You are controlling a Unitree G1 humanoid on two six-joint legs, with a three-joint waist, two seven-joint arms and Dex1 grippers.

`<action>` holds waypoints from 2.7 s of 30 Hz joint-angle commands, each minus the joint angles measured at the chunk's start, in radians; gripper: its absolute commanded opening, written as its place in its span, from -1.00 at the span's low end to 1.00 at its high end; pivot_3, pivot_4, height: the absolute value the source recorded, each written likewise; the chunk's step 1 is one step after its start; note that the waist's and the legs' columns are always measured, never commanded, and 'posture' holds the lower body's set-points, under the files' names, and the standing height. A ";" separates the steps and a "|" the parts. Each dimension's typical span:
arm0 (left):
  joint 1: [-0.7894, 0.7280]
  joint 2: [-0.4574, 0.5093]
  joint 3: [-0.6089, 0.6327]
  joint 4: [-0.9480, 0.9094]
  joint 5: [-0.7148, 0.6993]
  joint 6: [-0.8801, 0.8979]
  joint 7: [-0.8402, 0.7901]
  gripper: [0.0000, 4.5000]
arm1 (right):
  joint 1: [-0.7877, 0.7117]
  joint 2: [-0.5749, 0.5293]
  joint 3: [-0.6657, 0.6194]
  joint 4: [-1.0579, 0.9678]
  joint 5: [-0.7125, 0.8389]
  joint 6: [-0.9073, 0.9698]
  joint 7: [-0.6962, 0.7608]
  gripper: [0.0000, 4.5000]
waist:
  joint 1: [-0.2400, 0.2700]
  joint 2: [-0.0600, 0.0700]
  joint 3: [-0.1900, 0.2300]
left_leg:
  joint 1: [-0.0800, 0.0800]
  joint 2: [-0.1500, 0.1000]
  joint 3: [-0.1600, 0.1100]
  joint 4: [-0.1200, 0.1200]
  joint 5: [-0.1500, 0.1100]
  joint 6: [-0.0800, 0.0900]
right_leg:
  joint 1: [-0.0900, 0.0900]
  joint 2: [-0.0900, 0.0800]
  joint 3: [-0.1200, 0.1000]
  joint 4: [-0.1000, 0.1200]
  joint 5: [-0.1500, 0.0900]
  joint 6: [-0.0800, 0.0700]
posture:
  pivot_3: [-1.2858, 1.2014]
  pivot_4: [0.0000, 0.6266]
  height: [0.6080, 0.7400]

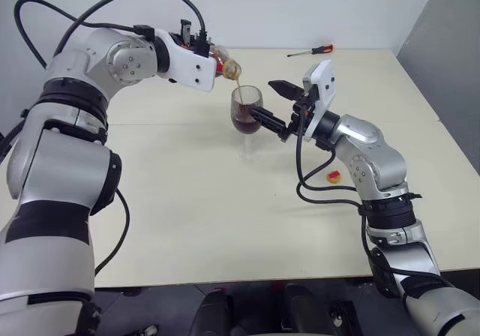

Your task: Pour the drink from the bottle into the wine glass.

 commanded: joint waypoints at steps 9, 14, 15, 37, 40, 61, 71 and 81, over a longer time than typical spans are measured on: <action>0.025 -0.034 0.171 -0.008 -0.207 0.152 -0.195 -0.57 | -0.015 -0.014 -0.014 -0.033 0.004 -0.001 -0.001 1.00 | -0.007 0.000 0.000 | 0.000 0.000 0.000 0.000 0.000 0.000 | 0.000 0.000 0.000 0.000 0.000 0.000 | 0.03 -0.52 1.00; 0.042 -0.080 0.332 -0.024 -0.395 0.282 -0.332 -0.57 | -0.016 -0.014 -0.013 -0.027 0.006 0.000 0.003 1.00 | -0.007 0.000 0.000 | 0.000 0.000 0.000 0.001 0.000 0.000 | 0.000 0.000 0.000 0.001 0.000 0.000 | 0.03 -0.52 1.00; 0.049 -0.083 0.356 -0.031 -0.423 0.304 -0.354 -0.57 | -0.017 -0.013 -0.013 -0.026 0.007 0.000 0.004 1.00 | -0.008 0.000 0.000 | 0.000 0.000 0.000 0.001 0.000 0.000 | 0.000 0.000 0.000 0.001 0.000 0.000 | 0.03 -0.52 1.00; 0.664 -0.075 0.772 -0.847 -0.828 0.936 -0.131 -0.57 | 0.341 -0.175 -0.064 -0.434 0.339 0.168 0.210 1.00 | -0.023 0.000 -0.001 | 0.001 0.001 -0.005 0.002 0.000 0.000 | 0.001 0.000 0.003 0.002 0.000 0.000 | 0.03 -0.52 1.00; 0.768 -0.103 0.812 -0.930 -0.862 0.950 -0.072 -0.57 | 0.407 -0.184 -0.069 -0.473 0.338 0.159 0.204 1.00 | -0.013 -0.001 -0.002 | 0.001 0.002 -0.005 0.002 0.000 0.000 | 0.002 0.000 0.002 0.002 0.000 0.000 | 0.03 -0.52 1.00; 1.111 -0.290 0.820 -1.053 -0.941 0.927 0.098 -0.57 | 0.454 -0.142 -0.048 -0.495 0.293 0.106 0.081 1.00 | 0.009 -0.004 -0.005 | 0.001 0.001 -0.005 0.004 0.000 0.000 | 0.004 0.000 0.002 0.001 0.000 0.000 | 0.03 -0.52 1.00; 1.180 -0.276 0.812 -1.091 -0.928 0.903 0.101 -0.57 | 0.440 -0.138 -0.041 -0.483 0.283 0.096 0.084 1.00 | 0.009 -0.004 -0.005 | 0.001 0.001 -0.005 0.003 0.000 0.000 | 0.004 0.000 0.002 0.001 0.000 0.000 | 0.03 -0.52 1.00; 1.194 -0.276 0.803 -1.108 -0.932 0.901 0.099 0.79 | 0.428 -0.130 -0.041 -0.468 0.271 0.084 0.077 1.00 | 0.009 -0.004 -0.005 | 0.001 0.001 -0.005 0.003 0.000 0.000 | 0.004 0.000 0.002 0.001 0.000 0.000 | 0.03 -0.52 1.00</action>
